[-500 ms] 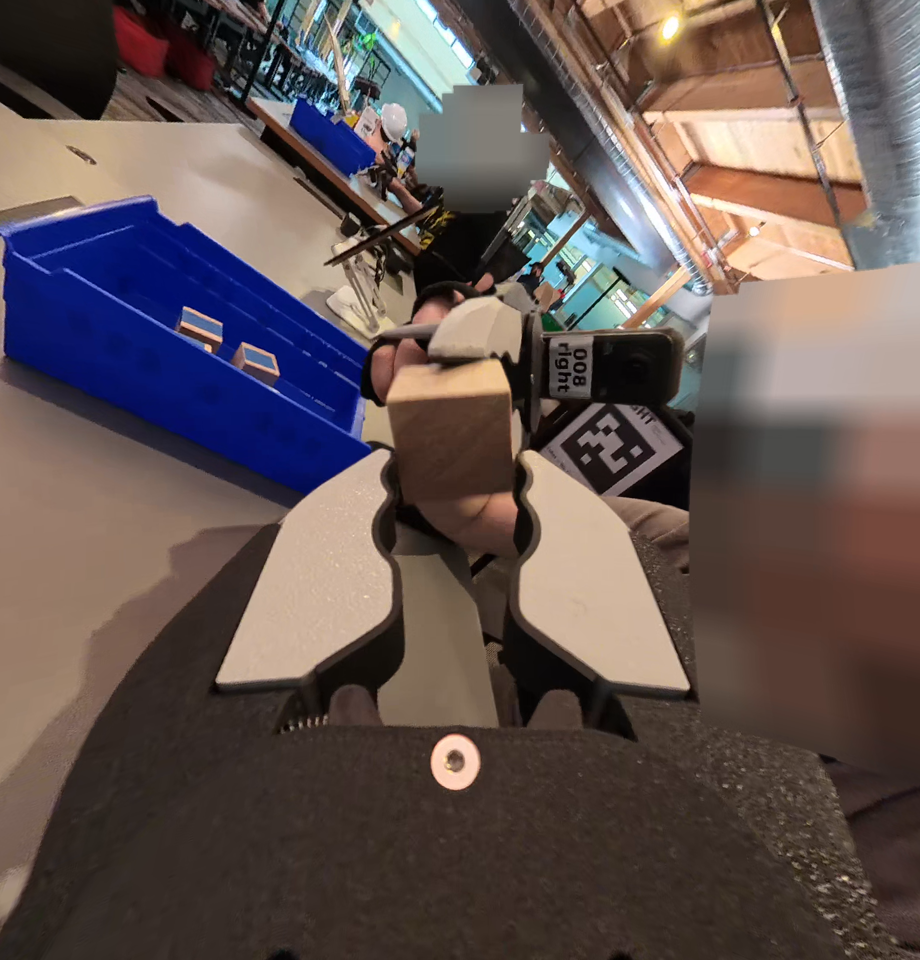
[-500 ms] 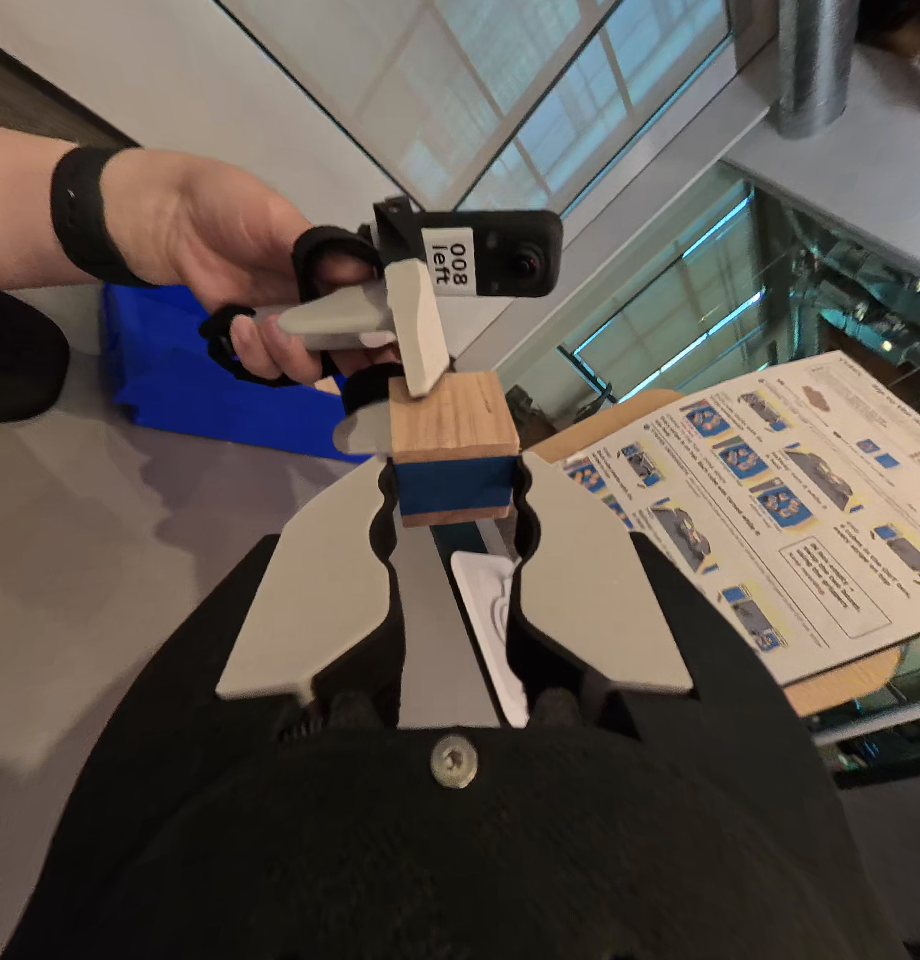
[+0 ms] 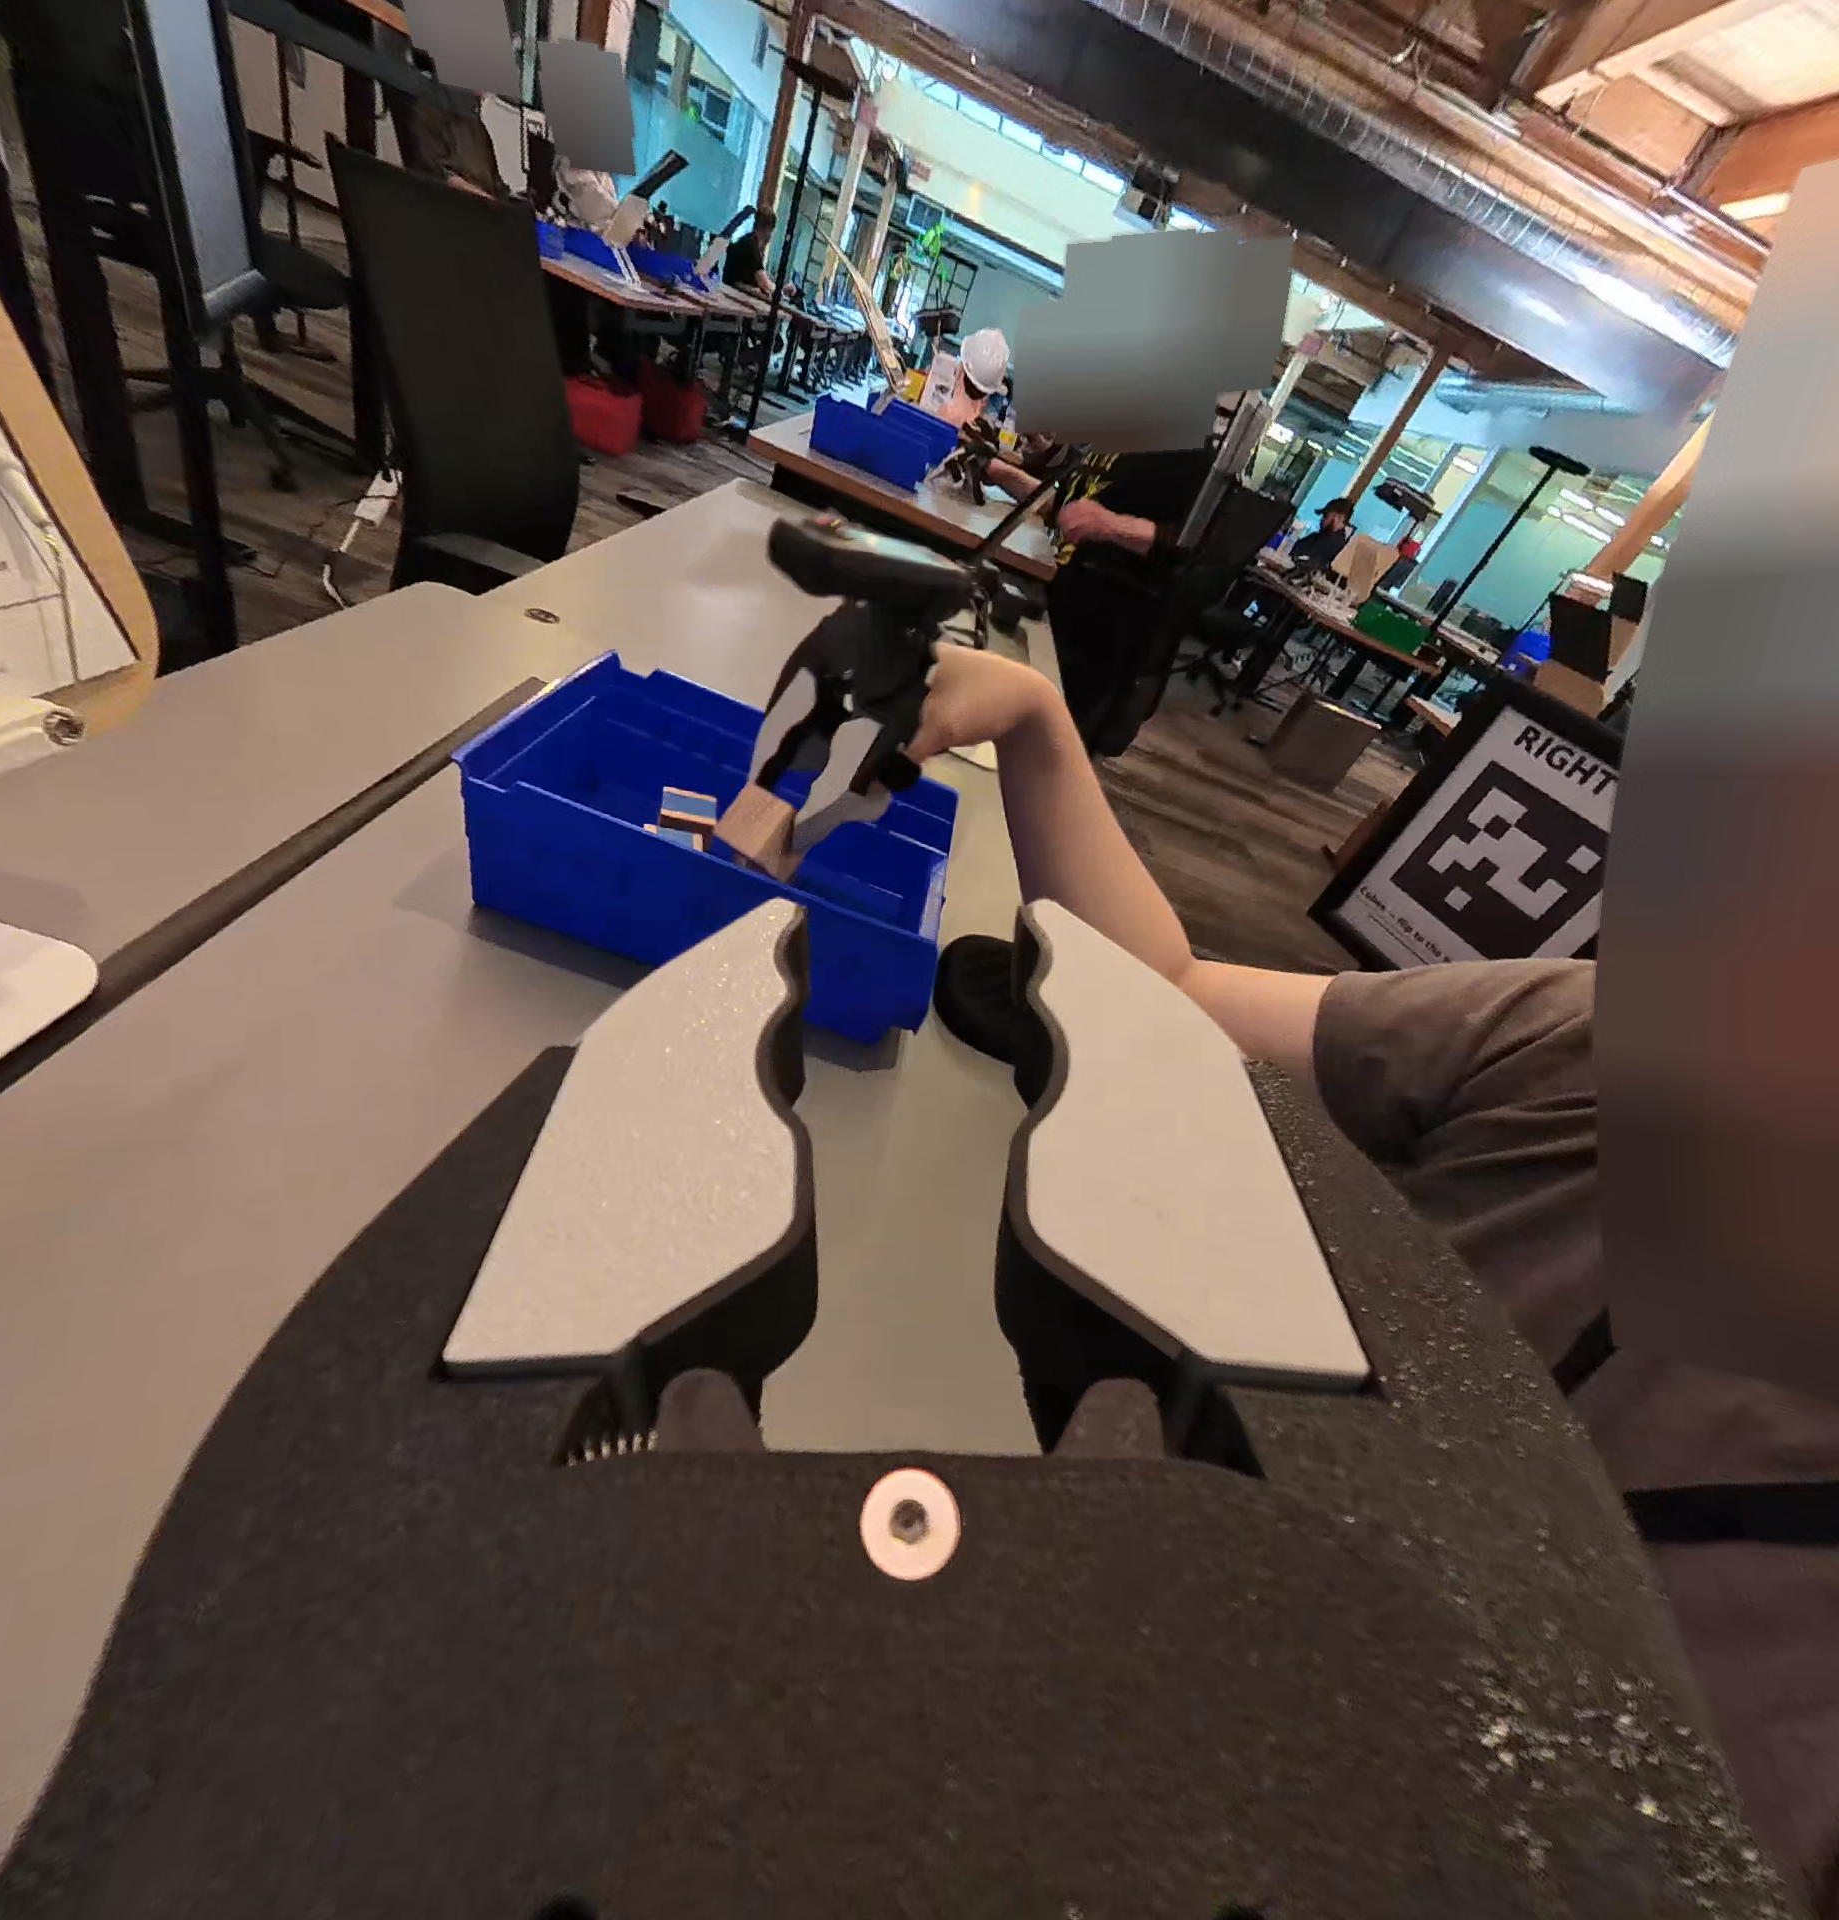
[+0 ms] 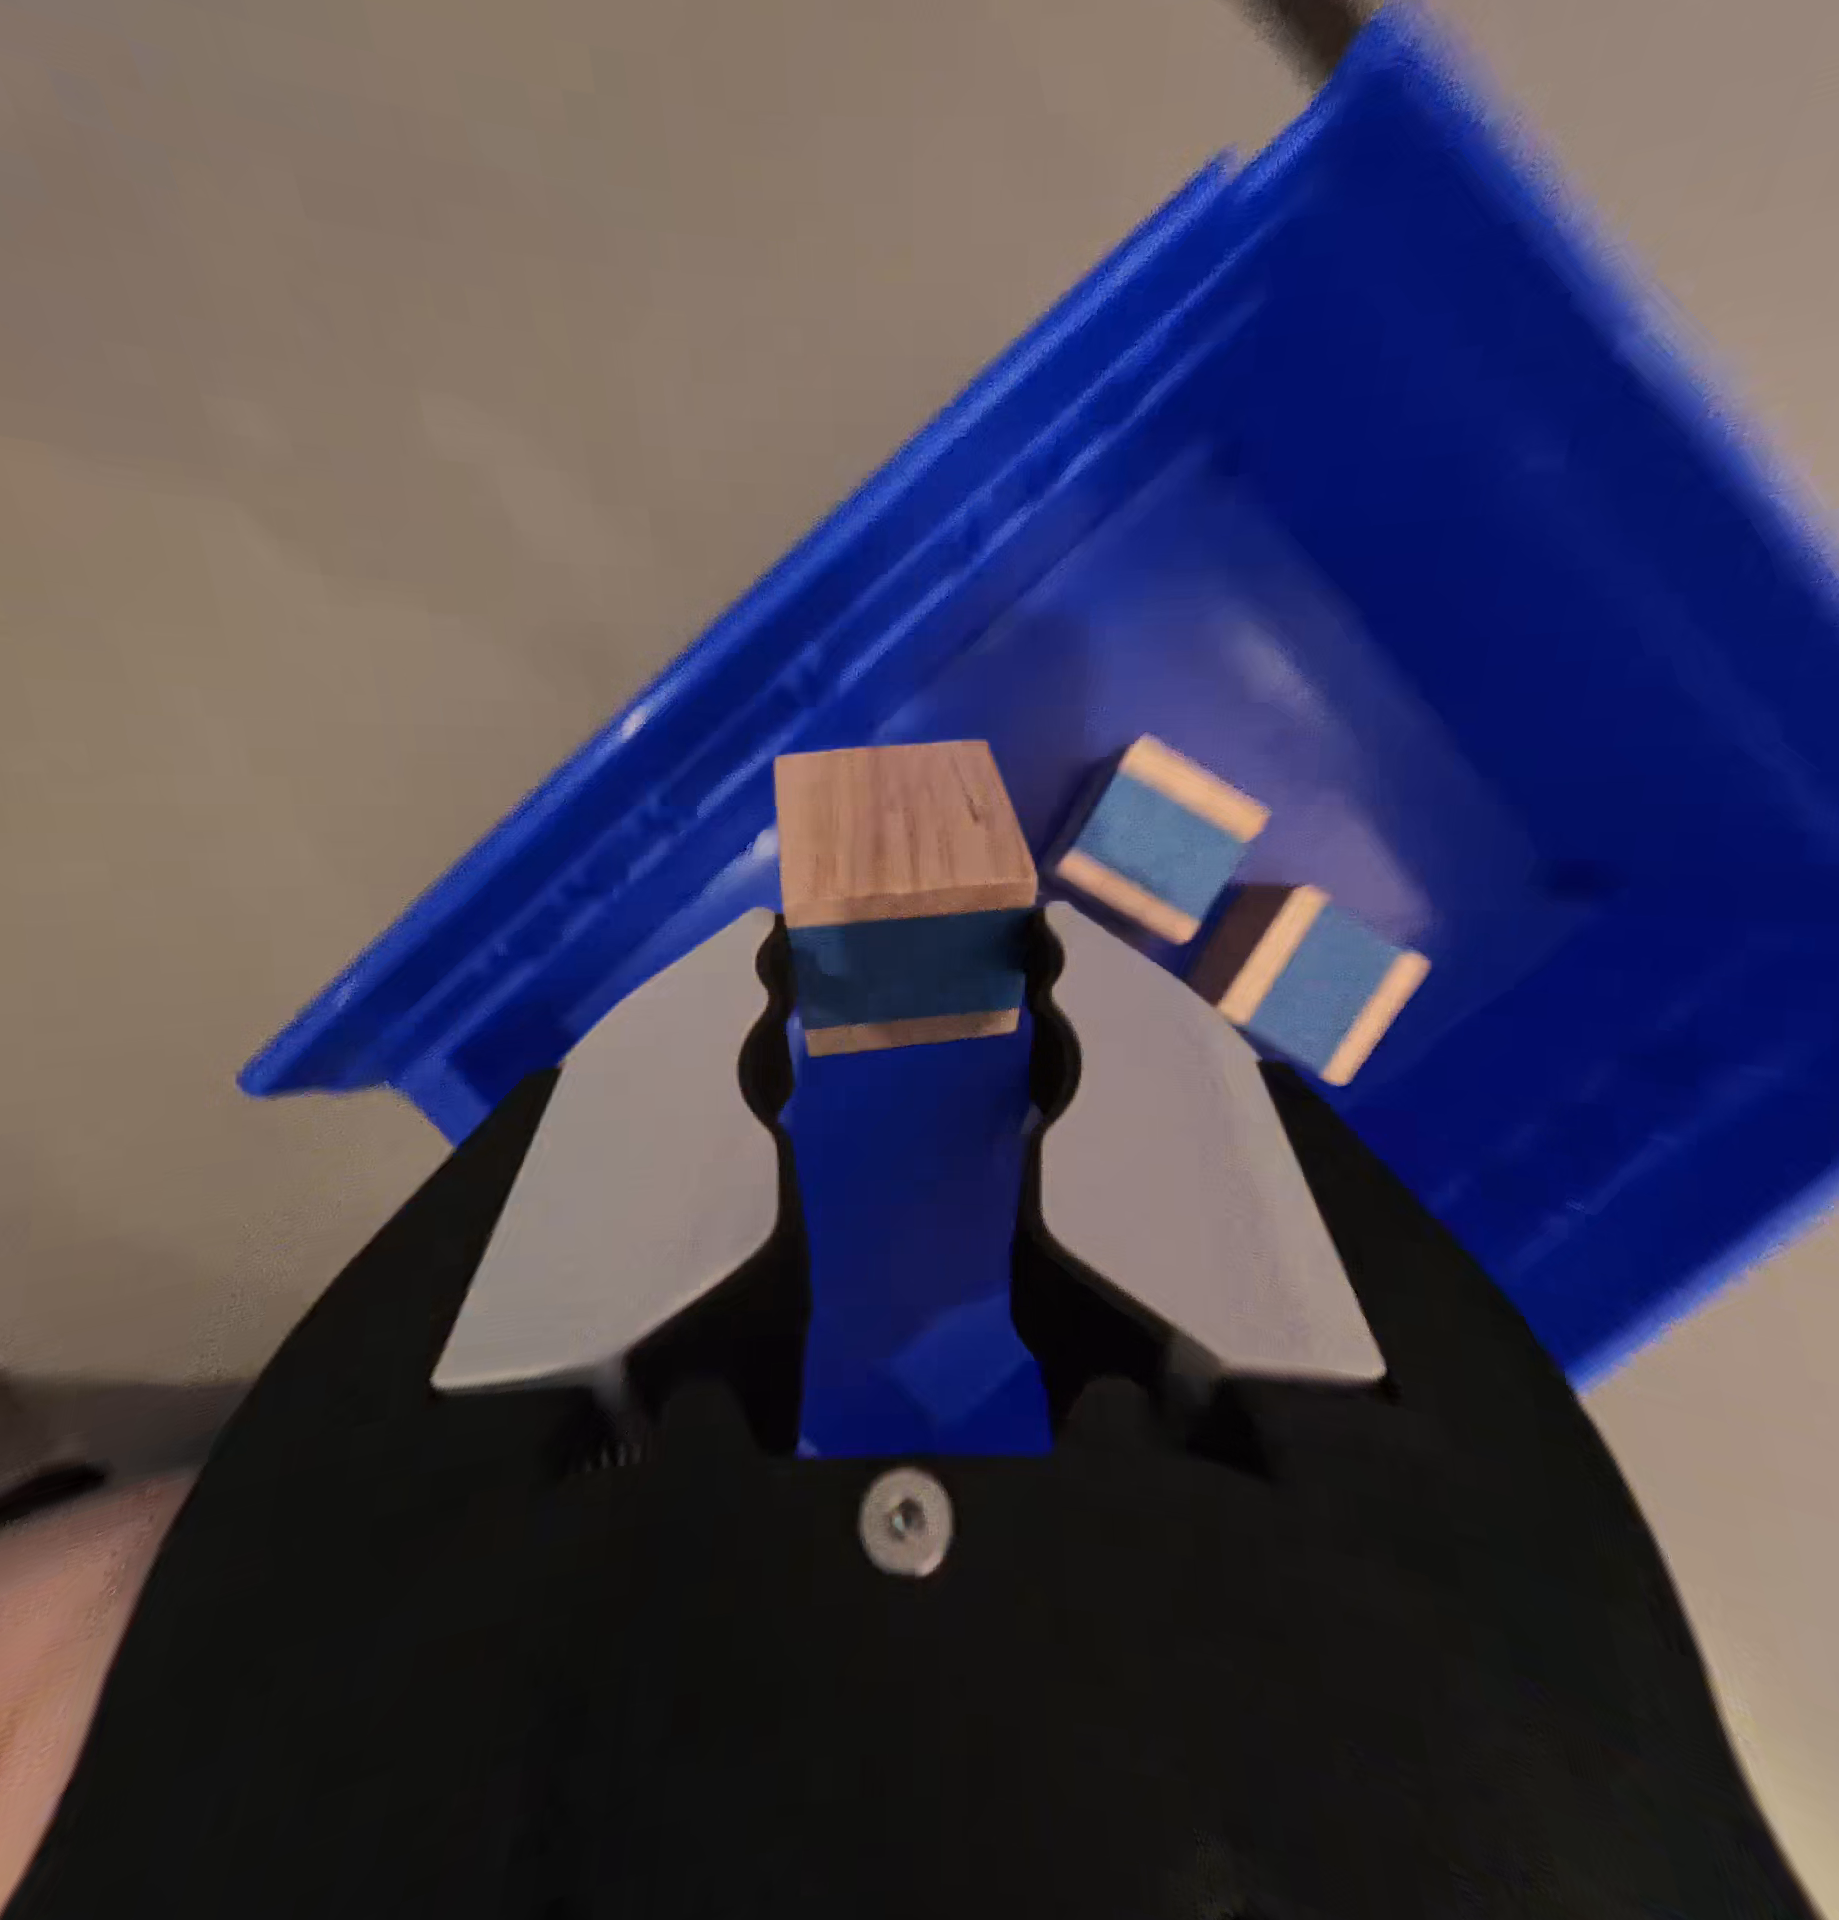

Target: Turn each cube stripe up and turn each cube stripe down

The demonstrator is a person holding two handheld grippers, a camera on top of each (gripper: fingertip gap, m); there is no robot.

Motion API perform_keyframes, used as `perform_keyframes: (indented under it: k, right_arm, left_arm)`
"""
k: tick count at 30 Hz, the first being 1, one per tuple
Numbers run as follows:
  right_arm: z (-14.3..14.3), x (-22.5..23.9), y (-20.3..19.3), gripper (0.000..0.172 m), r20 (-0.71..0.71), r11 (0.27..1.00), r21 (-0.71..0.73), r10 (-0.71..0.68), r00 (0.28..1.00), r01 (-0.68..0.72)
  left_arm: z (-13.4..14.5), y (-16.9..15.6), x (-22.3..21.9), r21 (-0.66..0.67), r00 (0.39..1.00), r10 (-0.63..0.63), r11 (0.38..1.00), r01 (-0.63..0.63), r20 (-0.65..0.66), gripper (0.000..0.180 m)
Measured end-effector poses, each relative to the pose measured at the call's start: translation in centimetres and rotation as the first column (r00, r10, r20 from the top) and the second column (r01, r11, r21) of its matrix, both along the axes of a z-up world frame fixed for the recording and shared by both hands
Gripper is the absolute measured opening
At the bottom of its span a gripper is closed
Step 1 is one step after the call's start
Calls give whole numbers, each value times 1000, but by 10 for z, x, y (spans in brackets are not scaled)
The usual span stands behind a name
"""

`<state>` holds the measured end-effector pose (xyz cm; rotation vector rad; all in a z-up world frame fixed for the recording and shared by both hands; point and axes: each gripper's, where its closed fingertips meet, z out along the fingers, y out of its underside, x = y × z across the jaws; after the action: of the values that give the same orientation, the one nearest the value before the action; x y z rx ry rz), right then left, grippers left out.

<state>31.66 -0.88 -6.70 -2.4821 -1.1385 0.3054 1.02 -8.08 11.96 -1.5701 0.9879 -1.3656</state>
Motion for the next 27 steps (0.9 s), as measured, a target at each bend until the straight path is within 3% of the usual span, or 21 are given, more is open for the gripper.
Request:
perform_keyframes:
  k: [6, 10, 12, 14, 17, 20, 23, 25, 27]
  right_arm:
    - [-57, 22, -2, 44, 214, 982, -184, -8, 977, 49]
    - [-70, 27, 5, 44, 300, 978, -192, -19, 954, 80]
    - [-70, 24, 5, 45, 286, 975, -202, -33, 958, 94]
    - [-68, 25, 4, 53, 277, 970, -213, -55, 959, 118]
    - [-56, 28, 9, 57, 261, 978, -159, -88, 961, 133]
    - [-35, 30, 14, 58, 236, 989, -61, -118, 965, 136]
    - [-18, 28, 16, 57, 213, 992, 11, -127, 969, 128]
    - [-15, 26, 14, 58, 211, 994, 18, -113, 971, 111]
    - [-17, 23, 12, 58, 213, 996, 10, -92, 973, 92]
  left_arm:
    - [-11, -2, -2, 26, 994, 15, 1000, -12, -104, 37]
    - [-17, 20, -35, 163, 952, 203, 972, -168, -229, 38]
    - [-19, 47, -71, 300, 853, 430, 890, -344, -296, 38]
    - [-25, 71, -116, 432, 690, 635, 761, -484, -346, 40]
    - [-46, 90, -177, 528, 459, 768, 640, -558, -447, 41]
    - [-78, 95, -209, 446, 383, 722, 671, -593, -576, 42]
    - [-110, 110, -241, 369, 309, 686, 653, -661, -659, 41]
    - [-135, 117, -247, 351, 333, 629, 714, -606, -703, 47]
    - [-163, 118, -254, 372, 309, 572, 773, -514, -760, 49]
